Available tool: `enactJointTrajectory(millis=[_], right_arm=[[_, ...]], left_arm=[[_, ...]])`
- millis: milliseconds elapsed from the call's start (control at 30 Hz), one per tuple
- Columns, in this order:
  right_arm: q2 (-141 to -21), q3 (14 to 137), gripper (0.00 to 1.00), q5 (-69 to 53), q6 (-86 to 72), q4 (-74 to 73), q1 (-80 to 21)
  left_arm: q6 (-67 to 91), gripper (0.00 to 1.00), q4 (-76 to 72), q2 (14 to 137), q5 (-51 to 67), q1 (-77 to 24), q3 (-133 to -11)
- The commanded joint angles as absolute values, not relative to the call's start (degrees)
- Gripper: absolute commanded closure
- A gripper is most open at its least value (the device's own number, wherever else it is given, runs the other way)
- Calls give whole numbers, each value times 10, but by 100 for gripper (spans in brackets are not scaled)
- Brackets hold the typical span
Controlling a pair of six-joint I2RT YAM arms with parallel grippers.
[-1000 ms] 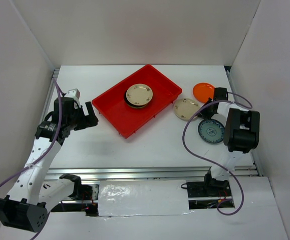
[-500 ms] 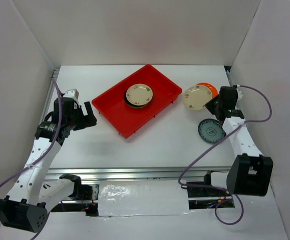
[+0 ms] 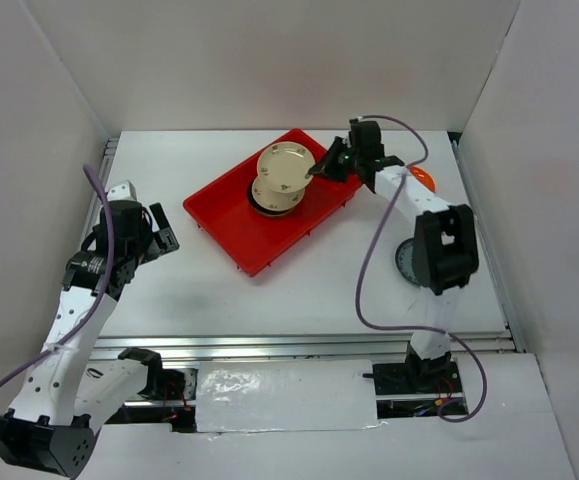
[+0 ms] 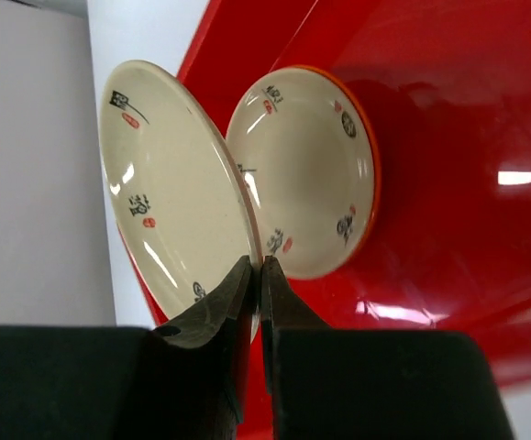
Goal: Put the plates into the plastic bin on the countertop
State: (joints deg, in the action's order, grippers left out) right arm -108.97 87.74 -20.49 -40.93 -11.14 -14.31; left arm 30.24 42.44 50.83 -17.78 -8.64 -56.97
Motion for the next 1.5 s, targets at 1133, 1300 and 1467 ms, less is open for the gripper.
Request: enactJointTrajectory(millis=[1133,1300,1467], right_arm=[[-862,861,0,56,-370,-246,-142],[-734,689,0,101,-400,-325,-5],[-608,498,0,102,-413,-335,148]], left_arm=[[294,1,413,517,-155,-83,-575],[298,1,417,515,-163,-83,-577],[295,1,415,519,-147,-83,-577]])
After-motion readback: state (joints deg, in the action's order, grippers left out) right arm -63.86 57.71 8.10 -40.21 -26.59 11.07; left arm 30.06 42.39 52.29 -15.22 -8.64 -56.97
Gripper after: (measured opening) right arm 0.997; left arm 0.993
